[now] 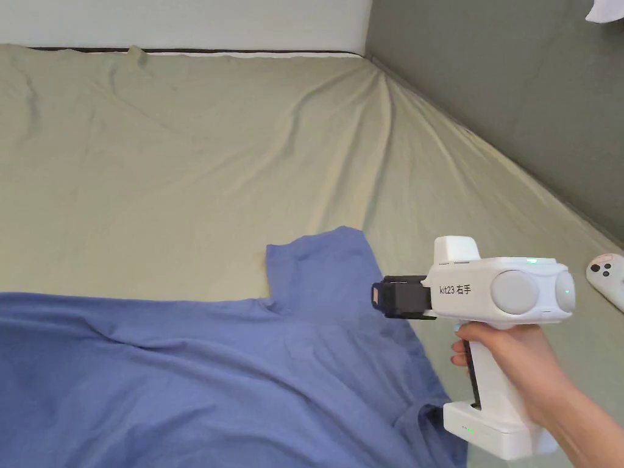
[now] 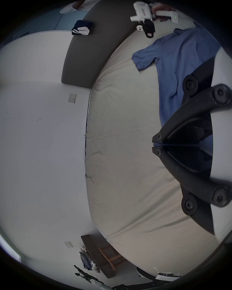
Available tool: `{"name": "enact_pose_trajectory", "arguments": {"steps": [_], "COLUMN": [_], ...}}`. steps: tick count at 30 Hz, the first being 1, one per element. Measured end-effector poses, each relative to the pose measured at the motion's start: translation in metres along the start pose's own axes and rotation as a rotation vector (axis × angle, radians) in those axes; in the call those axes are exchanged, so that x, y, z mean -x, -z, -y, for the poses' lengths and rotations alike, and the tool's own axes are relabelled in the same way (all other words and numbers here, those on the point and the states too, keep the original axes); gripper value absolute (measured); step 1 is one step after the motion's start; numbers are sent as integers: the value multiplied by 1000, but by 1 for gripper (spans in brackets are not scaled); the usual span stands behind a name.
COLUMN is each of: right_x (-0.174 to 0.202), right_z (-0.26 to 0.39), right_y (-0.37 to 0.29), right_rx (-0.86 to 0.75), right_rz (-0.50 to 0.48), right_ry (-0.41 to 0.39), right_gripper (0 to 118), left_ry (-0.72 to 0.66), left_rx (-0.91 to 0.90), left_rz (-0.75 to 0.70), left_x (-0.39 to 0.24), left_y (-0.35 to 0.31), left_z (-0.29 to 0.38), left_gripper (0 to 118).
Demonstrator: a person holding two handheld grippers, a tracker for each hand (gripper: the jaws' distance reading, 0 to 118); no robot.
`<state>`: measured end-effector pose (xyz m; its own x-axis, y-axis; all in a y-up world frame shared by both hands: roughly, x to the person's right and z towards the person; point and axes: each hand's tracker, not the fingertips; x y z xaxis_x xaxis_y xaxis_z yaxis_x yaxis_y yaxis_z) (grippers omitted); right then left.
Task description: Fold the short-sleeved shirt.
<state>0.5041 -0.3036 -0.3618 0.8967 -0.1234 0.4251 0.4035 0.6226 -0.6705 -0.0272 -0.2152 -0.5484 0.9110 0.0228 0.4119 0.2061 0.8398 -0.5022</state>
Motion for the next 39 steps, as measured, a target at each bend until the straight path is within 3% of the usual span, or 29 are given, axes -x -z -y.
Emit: {"name": "enact_pose_trajectory", "arguments": {"steps": [1, 2, 3, 6, 9, 12, 14, 15, 16, 17, 18, 20, 23, 26, 29, 32, 39], "right_x": [-2, -7, -7, 4, 18, 27, 32, 37, 40, 40, 42, 50, 45, 46, 48, 53, 70], "right_z": [0, -14, -15, 0, 2, 2, -1, -2, -2, 1, 3, 9, 9, 4, -2, -5, 2], "right_y": [15, 17, 25, 46, 53, 45, 35, 31, 25, 23, 20, 17, 6, -23, -61, -119, -275], "right_rx": [42, -16, 37, 143, 155, 168, 184, 191, 183, 196, 217, 163, 116, -3, -117, -267, -634], "right_rz": [16, 60, 19, 57, 116, 145, 150, 176, 141, 29, 96, 130, 53, 71, 25, 12, -59], "right_ry": [0, -39, 2, -3, -68, -37, -93, -142, -180, -75, -80, -230, -90, -186, -166, -195, -177], "right_gripper": [114, 110, 110, 110, 110, 94, 90, 78, 53, 4, 2, 2, 2, 2, 2, 2, 2], "left_ry": [-3, -4, -4, -5, 13, 26, 21, 20, 24, 21, 16, 3, 6, -13, -26, -34, -53], "left_rx": [2, 3, 4, 13, 18, 22, 25, 22, 20, 16, 14, 11, 4, -25, -109, -197, -460], "left_rz": [1, 1, 1, 5, 1, 3, 10, 7, 5, 3, 4, 10, 5, -2, -8, -14, -46], "left_x": [0, -1, -2, -3, -5, -9, -10, -11, -12, -12, -12, -12, -10, -4, -1, 1, 2], "left_y": [2, 2, 2, 6, 10, 11, 12, 11, 10, 9, 8, 2, -9, -25, -56, -102, -247], "left_z": [-2, -3, -4, -7, -7, -6, -4, -4, -4, -3, -4, -4, -5, -7, -11, -20, -49], "left_gripper": [0, 0, 0, 0, 0, 0, 0, 0, 0, 0, 0, 0, 0, 0, 0, 0, 0]}}
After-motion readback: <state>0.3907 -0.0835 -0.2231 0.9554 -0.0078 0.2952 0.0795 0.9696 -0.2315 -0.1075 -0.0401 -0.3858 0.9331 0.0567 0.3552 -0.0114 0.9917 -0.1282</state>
